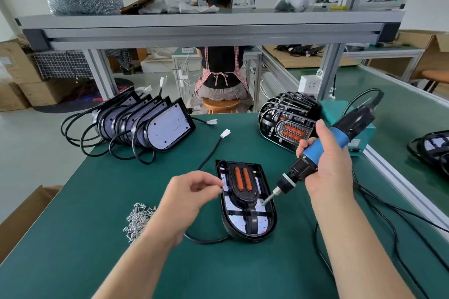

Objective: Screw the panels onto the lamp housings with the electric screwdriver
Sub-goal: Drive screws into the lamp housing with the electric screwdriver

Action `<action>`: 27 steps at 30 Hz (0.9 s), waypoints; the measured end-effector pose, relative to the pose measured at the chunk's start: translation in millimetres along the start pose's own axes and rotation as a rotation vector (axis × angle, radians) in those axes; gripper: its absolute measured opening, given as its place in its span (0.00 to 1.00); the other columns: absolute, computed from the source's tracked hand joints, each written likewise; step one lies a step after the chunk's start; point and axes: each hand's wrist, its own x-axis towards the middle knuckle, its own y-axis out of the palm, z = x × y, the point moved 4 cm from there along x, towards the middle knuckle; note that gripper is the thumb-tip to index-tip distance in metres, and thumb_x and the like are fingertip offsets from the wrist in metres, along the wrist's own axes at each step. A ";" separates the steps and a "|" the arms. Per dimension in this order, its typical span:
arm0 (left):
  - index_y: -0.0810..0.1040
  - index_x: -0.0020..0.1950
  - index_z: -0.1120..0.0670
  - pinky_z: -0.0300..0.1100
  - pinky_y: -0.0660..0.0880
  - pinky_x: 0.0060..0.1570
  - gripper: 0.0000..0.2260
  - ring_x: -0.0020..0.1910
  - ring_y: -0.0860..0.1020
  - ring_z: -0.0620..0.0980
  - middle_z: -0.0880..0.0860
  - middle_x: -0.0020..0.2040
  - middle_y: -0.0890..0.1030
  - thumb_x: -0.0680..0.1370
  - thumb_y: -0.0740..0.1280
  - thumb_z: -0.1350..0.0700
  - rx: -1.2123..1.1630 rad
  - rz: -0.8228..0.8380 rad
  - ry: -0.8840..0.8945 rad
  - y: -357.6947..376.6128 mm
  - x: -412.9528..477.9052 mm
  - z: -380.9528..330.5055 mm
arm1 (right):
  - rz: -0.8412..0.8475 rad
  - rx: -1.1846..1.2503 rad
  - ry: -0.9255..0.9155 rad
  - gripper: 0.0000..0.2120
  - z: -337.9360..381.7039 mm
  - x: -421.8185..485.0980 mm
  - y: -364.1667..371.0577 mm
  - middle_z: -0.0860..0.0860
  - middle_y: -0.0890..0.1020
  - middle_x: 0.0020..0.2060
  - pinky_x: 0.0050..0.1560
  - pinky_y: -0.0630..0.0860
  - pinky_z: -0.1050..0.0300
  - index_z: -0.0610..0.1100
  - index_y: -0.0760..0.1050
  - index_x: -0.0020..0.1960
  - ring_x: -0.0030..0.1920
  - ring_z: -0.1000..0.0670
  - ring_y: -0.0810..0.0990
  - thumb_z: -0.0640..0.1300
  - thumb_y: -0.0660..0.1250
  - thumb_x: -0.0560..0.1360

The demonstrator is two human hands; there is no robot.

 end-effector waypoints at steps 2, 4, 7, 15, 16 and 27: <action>0.86 0.41 0.50 0.36 0.74 0.44 0.11 0.39 0.80 0.45 0.57 0.41 0.86 0.73 0.74 0.66 -0.144 0.039 -0.040 22.0 -6.2 -1.6 | -0.011 0.060 -0.077 0.13 5.0 -8.4 6.3 0.49 0.75 0.33 0.35 0.79 0.58 0.43 0.72 0.54 0.30 0.51 0.78 0.44 0.74 0.76; 0.86 0.39 0.52 0.34 0.75 0.42 0.11 0.39 0.79 0.46 0.57 0.39 0.84 0.73 0.74 0.68 -0.234 0.046 -0.073 36.1 -9.7 -1.7 | 0.000 0.119 -0.143 0.14 11.5 -16.6 12.7 0.50 0.74 0.31 0.36 0.78 0.58 0.42 0.71 0.56 0.31 0.50 0.78 0.44 0.73 0.77; 0.85 0.39 0.52 0.36 0.74 0.42 0.11 0.38 0.79 0.46 0.55 0.38 0.83 0.73 0.74 0.68 -0.278 0.027 -0.088 45.0 -12.3 -3.1 | 0.024 0.196 -0.177 0.17 18.8 -28.1 18.7 0.49 0.74 0.32 0.36 0.78 0.57 0.42 0.70 0.58 0.32 0.49 0.79 0.46 0.74 0.77; 0.84 0.40 0.57 0.38 0.77 0.43 0.11 0.38 0.81 0.48 0.58 0.40 0.85 0.75 0.69 0.72 -0.507 0.046 -0.129 48.9 -15.5 -9.1 | 0.046 0.247 -0.142 0.17 17.3 -40.7 23.3 0.50 0.73 0.32 0.34 0.76 0.59 0.43 0.70 0.58 0.30 0.52 0.75 0.48 0.74 0.76; 0.83 0.41 0.58 0.38 0.77 0.43 0.11 0.38 0.80 0.48 0.58 0.40 0.85 0.75 0.69 0.72 -0.525 0.045 -0.133 49.0 -15.5 -9.1 | 0.041 0.248 -0.139 0.17 16.5 -41.2 22.3 0.50 0.74 0.32 0.34 0.76 0.59 0.43 0.70 0.58 0.30 0.52 0.75 0.48 0.74 0.76; 0.85 0.38 0.53 0.36 0.78 0.42 0.15 0.39 0.81 0.48 0.56 0.39 0.84 0.74 0.70 0.72 -0.473 0.057 -0.038 51.8 -14.8 -5.4 | 0.024 0.204 -0.145 0.13 16.8 -45.8 19.2 0.51 0.74 0.31 0.33 0.76 0.59 0.43 0.71 0.54 0.30 0.52 0.75 0.47 0.73 0.77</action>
